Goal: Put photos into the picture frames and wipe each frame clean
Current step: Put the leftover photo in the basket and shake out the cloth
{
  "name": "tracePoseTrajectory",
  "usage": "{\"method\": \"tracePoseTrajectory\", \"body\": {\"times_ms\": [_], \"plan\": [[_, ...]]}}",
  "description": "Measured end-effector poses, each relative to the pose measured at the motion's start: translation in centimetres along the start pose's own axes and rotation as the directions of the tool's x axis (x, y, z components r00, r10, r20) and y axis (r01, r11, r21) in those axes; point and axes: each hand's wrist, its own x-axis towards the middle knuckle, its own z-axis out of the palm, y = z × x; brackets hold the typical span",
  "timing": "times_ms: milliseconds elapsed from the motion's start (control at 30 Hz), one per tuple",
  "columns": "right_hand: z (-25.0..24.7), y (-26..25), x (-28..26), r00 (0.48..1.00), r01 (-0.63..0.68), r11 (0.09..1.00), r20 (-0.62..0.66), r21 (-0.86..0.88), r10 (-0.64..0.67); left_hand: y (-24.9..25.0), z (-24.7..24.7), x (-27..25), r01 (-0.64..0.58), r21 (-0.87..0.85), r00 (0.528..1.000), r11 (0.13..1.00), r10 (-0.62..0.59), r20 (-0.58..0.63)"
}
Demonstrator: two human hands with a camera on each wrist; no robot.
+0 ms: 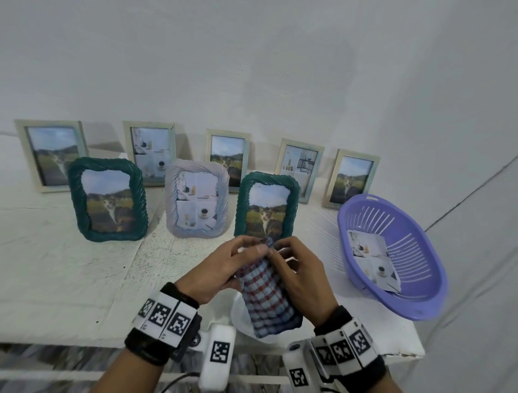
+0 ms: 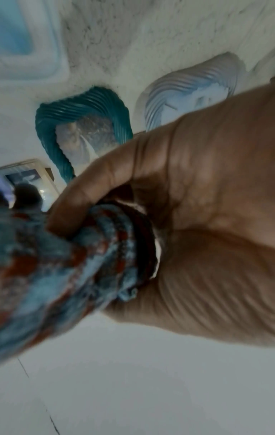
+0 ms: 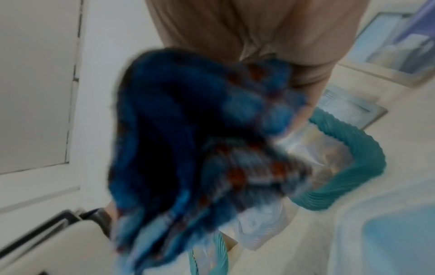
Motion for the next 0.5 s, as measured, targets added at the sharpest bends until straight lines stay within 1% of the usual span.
{"method": "tracePoseTrajectory", "body": {"times_ms": [67, 133, 200, 233, 333, 400, 467, 500], "plan": [[0.0, 0.2, -0.2, 0.995, -0.096, 0.993, 0.021, 0.063, 0.095, -0.6, -0.4, 0.4, -0.004, -0.014, 0.998, 1.000, 0.003, -0.070], [-0.3, 0.2, -0.6, 0.980, -0.191, 0.971, 0.081, 0.146, 0.180, -1.0, -0.7, 0.8, -0.037, -0.043, 0.984, 0.998, 0.029, -0.174], [-0.5, 0.1, -1.2, 0.949, -0.300, 0.910, 0.189, 0.286, 0.253, -1.3, -1.0, 1.1, -0.067, -0.065, 0.965, 0.996, 0.048, -0.256], [-0.5, 0.2, -1.5, 0.937, -0.335, 0.876, 0.221, 0.347, 0.271, -1.6, -1.2, 1.3, -0.073, -0.059, 0.958, 0.996, 0.053, -0.282], [-0.3, 0.8, -2.5, 0.939, -0.342, 0.813, 0.208, 0.470, 0.275, -2.3, -1.3, 1.8, -0.067, -0.016, 0.943, 0.998, 0.058, -0.329], [0.2, 1.3, -3.1, 0.952, -0.303, 0.835, 0.179, 0.459, 0.247, -3.0, -1.0, 2.0, -0.072, -0.033, 0.924, 0.997, 0.054, -0.379], [0.7, 1.6, -3.7, 0.966, -0.259, 0.870, 0.128, 0.420, 0.226, -3.6, -0.7, 2.0, -0.068, -0.130, 0.914, 0.989, 0.010, -0.405], [0.9, 1.9, -3.9, 0.968, -0.250, 0.872, 0.093, 0.420, 0.233, -3.9, -0.5, 1.9, -0.060, -0.206, 0.923, 0.977, -0.025, -0.384]]}}
